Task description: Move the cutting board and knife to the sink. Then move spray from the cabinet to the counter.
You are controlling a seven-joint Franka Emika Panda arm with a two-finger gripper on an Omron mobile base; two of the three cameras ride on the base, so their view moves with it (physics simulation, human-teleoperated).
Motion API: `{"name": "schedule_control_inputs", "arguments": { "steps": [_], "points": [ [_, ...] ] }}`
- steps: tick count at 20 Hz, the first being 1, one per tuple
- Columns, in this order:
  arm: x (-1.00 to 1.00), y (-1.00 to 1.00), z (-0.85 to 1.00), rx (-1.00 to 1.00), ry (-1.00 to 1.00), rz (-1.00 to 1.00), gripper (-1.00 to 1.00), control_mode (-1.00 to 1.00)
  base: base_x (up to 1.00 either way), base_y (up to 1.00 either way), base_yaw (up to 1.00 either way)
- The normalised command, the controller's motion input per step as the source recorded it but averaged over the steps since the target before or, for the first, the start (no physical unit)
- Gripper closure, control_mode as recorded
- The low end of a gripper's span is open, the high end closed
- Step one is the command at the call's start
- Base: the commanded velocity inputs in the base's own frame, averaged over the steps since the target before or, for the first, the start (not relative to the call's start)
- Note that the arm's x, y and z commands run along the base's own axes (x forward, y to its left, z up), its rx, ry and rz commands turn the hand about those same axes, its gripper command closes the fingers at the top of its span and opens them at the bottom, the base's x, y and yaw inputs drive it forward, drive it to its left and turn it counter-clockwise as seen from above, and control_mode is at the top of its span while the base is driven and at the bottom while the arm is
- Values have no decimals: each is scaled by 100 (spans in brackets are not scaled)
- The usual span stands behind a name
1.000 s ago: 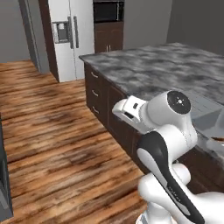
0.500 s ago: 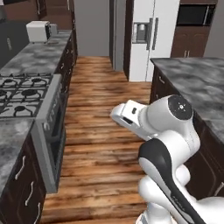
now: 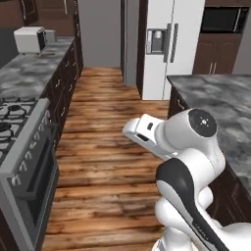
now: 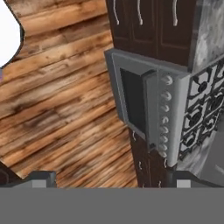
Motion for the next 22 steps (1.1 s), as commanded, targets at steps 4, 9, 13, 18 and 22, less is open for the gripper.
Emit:
{"name": "schedule_control_inputs", "arguments": {
  "steps": [4,9,13,18,22],
  "points": [
    [0,0,0,0,0,0,-100,100,100,-45,0],
    [0,0,0,0,0,0,-100,100,100,0,0],
    [0,0,0,0,0,0,-100,100,100,3,0],
    [0,0,0,0,0,0,-100,100,100,11,0],
    [0,0,0,0,0,0,-100,100,100,23,0]
  ]
}}
